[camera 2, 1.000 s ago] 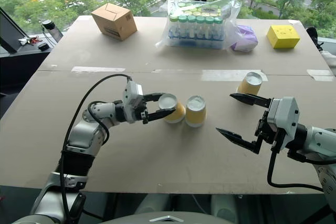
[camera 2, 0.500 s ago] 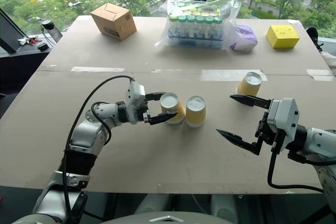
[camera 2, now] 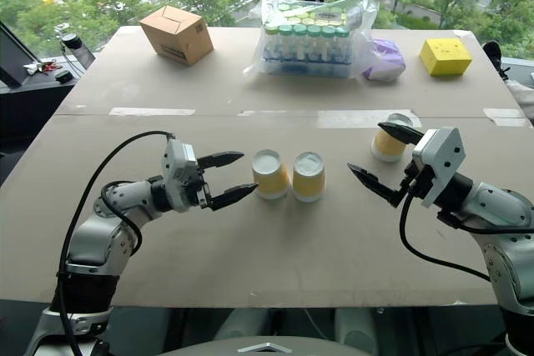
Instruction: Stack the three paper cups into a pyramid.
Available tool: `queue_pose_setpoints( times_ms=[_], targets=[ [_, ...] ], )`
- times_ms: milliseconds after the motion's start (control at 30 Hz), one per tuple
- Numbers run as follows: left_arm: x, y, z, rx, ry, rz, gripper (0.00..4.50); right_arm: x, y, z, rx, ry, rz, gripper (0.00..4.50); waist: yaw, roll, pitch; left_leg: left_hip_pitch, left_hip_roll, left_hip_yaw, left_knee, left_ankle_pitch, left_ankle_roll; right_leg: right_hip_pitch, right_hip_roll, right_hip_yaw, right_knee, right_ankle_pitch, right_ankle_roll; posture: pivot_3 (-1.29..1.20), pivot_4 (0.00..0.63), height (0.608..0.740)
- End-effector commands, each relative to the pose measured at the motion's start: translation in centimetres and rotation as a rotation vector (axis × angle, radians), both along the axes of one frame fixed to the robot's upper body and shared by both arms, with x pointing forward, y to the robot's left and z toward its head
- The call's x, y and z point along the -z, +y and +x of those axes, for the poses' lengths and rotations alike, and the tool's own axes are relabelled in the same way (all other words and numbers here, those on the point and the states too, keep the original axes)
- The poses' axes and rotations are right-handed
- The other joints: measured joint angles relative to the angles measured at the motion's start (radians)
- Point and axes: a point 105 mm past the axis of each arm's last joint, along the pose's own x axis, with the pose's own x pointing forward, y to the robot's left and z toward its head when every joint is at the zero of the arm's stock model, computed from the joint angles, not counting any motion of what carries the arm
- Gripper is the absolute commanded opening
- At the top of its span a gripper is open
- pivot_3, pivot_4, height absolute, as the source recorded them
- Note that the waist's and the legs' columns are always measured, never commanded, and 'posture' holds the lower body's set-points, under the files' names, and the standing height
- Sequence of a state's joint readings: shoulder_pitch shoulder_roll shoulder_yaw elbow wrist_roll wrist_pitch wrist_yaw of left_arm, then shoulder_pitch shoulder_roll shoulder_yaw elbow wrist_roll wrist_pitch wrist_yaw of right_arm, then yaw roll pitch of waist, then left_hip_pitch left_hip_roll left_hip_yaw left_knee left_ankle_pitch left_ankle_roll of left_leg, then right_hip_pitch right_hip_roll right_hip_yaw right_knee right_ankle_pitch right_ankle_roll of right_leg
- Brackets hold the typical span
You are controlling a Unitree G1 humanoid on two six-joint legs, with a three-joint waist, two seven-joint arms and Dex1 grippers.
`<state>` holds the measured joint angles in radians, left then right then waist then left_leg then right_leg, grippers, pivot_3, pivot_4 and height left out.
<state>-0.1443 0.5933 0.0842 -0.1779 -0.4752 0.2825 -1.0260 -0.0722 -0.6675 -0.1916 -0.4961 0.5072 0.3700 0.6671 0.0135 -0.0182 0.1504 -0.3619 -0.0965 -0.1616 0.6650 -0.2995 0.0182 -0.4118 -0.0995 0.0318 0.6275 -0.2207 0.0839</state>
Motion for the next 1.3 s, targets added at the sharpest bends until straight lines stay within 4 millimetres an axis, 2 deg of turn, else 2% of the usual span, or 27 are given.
queue_pose_setpoints(
  times_ms=[33, 200, 300, 467, 700, 900, 1133, 1300],
  targets=[
    [-0.7, 1.2, -0.8, -0.036, -0.026, 0.022, 4.44, -0.3, -0.9, 1.5, 0.106, -0.039, -0.020, 4.50, 0.001, 0.000, 0.000, 0.000, -0.001, 0.000, 0.000, 0.000, 0.000, 0.000, 0.000, 0.000, 0.000, 0.000, 0.000, 0.00, 0.150, 0.740],
    [-1.9, 1.8, -3.8, 0.050, 0.006, -0.025, 4.44, 0.3, -3.1, 4.6, 0.349, -0.042, -0.035, 4.50, -0.004, 0.001, 0.001, -0.001, -0.001, 0.001, -0.001, 0.000, 0.000, -0.001, -0.001, 0.001, -0.001, 0.000, 0.000, 0.00, 0.150, 0.740],
    [-2.9, 1.9, -4.5, 0.035, -0.008, -0.021, 4.44, 0.9, -3.4, 5.6, 0.408, -0.016, -0.028, 4.50, -0.003, 0.002, 0.001, 0.000, 0.000, 0.002, -0.002, 0.000, 0.000, -0.001, -0.001, 0.002, -0.001, 0.000, 0.000, 0.00, 0.150, 0.740],
    [-6.9, 0.5, -6.7, 0.148, -0.052, -0.079, 4.44, 1.8, -3.3, 7.0, 0.462, 0.040, 0.001, 4.50, -0.003, 0.002, 0.001, -0.001, 0.000, 0.002, -0.002, 0.000, 0.000, -0.001, -0.001, 0.002, -0.001, 0.000, 0.000, 0.00, 0.150, 0.740],
    [-10.1, -0.9, -7.3, 0.177, -0.088, -0.131, 4.44, 1.9, -4.5, 8.4, 0.555, 0.077, 0.069, 4.50, -0.006, 0.003, 0.001, 0.000, 0.000, 0.003, -0.003, 0.000, 0.000, -0.002, 0.000, 0.003, -0.001, 0.000, 0.000, 0.00, 0.150, 0.740],
    [-10.4, -1.1, -7.2, 0.159, -0.100, -0.130, 4.44, 1.5, -4.7, 8.7, 0.574, 0.079, 0.105, 4.50, -0.018, 0.003, 0.001, 0.000, 0.000, 0.004, -0.003, 0.000, 0.000, -0.002, 0.000, 0.004, -0.001, 0.000, 0.000, 0.00, 0.150, 0.740],
    [-10.0, -1.0, -7.1, 0.139, -0.092, -0.144, 4.44, 0.1, -2.5, 7.4, 0.470, 0.000, 0.097, 4.50, -0.026, 0.003, 0.001, 0.000, 0.000, 0.005, -0.005, 0.000, 0.000, -0.003, 0.000, 0.005, -0.001, 0.000, 0.000, 0.00, 0.150, 0.740],
    [-9.1, 0.0, -7.3, 0.117, -0.066, -0.137, 4.44, 0.5, -3.4, 7.4, 0.524, 0.004, 0.088, 4.50, -0.028, 0.003, 0.001, 0.000, 0.000, 0.008, -0.006, 0.000, 0.000, -0.005, 0.001, 0.008, -0.001, 0.000, 0.000, 0.00, 0.150, 0.740]
  ],
)
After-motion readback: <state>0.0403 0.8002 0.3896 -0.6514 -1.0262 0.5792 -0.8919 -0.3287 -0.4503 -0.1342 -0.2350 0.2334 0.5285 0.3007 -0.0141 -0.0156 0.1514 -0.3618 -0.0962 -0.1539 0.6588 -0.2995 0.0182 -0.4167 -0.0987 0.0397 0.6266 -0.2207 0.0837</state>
